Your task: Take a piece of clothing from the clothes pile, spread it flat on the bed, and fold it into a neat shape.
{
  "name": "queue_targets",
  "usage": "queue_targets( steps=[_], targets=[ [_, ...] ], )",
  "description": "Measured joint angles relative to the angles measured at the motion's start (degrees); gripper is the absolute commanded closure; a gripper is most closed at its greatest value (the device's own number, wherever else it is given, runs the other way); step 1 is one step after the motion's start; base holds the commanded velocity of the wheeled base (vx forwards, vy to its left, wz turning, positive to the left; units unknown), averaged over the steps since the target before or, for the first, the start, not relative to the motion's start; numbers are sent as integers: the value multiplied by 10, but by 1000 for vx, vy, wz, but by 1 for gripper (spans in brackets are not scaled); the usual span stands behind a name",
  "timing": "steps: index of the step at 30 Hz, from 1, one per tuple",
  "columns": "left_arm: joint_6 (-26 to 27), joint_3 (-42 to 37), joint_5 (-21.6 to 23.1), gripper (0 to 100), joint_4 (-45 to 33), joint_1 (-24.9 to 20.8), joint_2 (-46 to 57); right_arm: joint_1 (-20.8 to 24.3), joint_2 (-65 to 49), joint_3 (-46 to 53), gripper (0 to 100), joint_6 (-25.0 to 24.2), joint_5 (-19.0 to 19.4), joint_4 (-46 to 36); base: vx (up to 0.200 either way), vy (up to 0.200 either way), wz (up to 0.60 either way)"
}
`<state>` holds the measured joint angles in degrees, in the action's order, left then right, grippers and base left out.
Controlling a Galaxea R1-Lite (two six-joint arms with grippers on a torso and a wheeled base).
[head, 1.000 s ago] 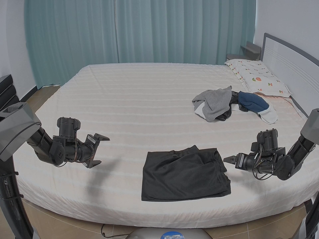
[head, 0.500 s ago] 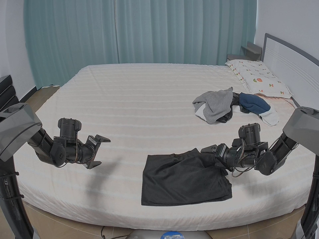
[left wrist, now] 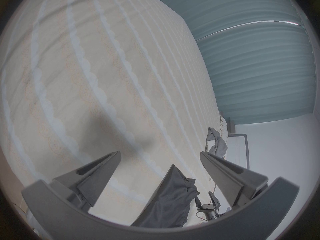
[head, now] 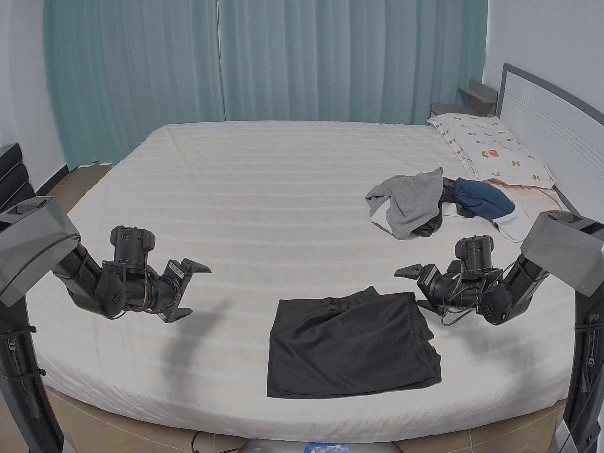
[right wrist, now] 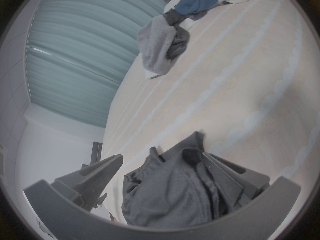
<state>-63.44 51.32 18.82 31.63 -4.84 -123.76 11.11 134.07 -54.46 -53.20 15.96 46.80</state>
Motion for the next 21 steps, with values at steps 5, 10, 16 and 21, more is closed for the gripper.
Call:
queue_targets(
  steps=[5,10,16,21],
  targets=[
    [-2,0,0,0,0,1,0,-10,3,5,0,0,-1,4,0,0,0],
    [-6,4,1,0,0,1,0,-14,4,11,0,1,-1,17,0,-80,0],
    [-9,7,2,0,-1,-14,0,-12,2,13,0,2,-10,17,0,-200,0],
    [-7,9,0,0,0,-29,1,-9,0,13,0,7,-14,18,0,-200,0]
  ],
)
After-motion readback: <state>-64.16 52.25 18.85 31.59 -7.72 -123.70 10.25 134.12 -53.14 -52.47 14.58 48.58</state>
